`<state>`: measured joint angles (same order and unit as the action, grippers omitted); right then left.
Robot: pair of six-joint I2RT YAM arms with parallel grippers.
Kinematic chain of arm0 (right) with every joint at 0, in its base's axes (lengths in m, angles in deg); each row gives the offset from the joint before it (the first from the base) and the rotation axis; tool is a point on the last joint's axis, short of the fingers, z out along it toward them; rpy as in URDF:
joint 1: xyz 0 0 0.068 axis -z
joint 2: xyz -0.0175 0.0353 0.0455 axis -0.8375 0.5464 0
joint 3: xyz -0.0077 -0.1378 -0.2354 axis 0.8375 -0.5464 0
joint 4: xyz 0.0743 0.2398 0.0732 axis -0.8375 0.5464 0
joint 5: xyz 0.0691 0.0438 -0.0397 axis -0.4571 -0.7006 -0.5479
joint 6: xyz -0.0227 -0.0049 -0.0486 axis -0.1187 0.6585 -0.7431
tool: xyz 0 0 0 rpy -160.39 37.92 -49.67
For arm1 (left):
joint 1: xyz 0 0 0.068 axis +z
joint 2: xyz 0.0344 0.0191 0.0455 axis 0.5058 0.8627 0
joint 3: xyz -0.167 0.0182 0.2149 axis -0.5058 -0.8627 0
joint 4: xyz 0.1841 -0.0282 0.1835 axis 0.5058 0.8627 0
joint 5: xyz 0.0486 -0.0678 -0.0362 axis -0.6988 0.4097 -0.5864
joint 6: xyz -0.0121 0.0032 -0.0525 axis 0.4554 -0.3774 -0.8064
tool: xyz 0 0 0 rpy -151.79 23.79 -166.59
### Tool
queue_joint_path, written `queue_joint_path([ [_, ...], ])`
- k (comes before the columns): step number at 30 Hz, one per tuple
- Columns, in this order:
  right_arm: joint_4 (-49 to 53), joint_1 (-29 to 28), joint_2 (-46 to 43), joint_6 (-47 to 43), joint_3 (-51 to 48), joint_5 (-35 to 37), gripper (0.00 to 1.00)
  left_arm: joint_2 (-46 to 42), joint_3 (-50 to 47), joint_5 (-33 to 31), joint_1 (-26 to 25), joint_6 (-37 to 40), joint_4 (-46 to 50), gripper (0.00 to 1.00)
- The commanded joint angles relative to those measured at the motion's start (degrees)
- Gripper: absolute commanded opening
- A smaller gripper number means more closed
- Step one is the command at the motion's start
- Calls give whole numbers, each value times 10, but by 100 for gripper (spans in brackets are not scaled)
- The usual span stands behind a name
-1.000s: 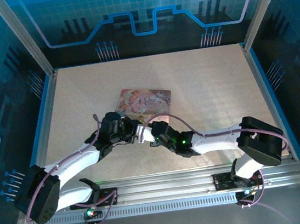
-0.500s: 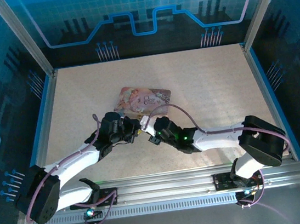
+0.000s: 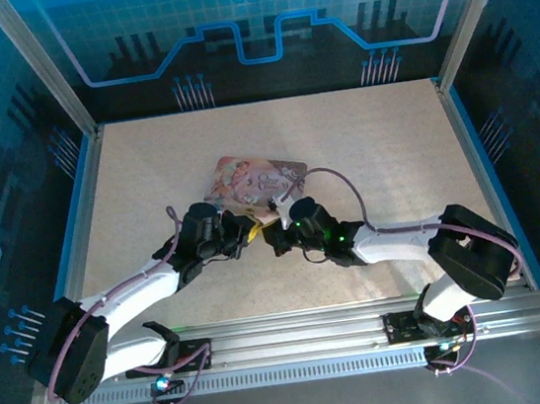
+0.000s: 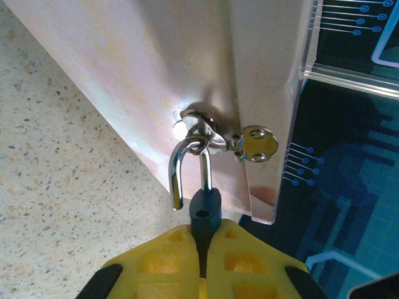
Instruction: Unlock the padlock with the key
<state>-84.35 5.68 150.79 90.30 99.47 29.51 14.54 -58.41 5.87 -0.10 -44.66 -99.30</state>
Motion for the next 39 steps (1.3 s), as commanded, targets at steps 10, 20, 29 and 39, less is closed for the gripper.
queue_joint_path([
  [10,23,11,31,65,13,28,0,3,-5,19,-3,7,-25,0],
  [20,-44,-4,60,34,-40,69,0,36,-19,9,-3,50,-60,0],
  [29,-77,-4,66,19,-57,71,0,44,-31,-11,-1,86,-60,15],
  [39,-108,14,79,65,-79,38,0,0,-23,-43,7,139,32,45],
])
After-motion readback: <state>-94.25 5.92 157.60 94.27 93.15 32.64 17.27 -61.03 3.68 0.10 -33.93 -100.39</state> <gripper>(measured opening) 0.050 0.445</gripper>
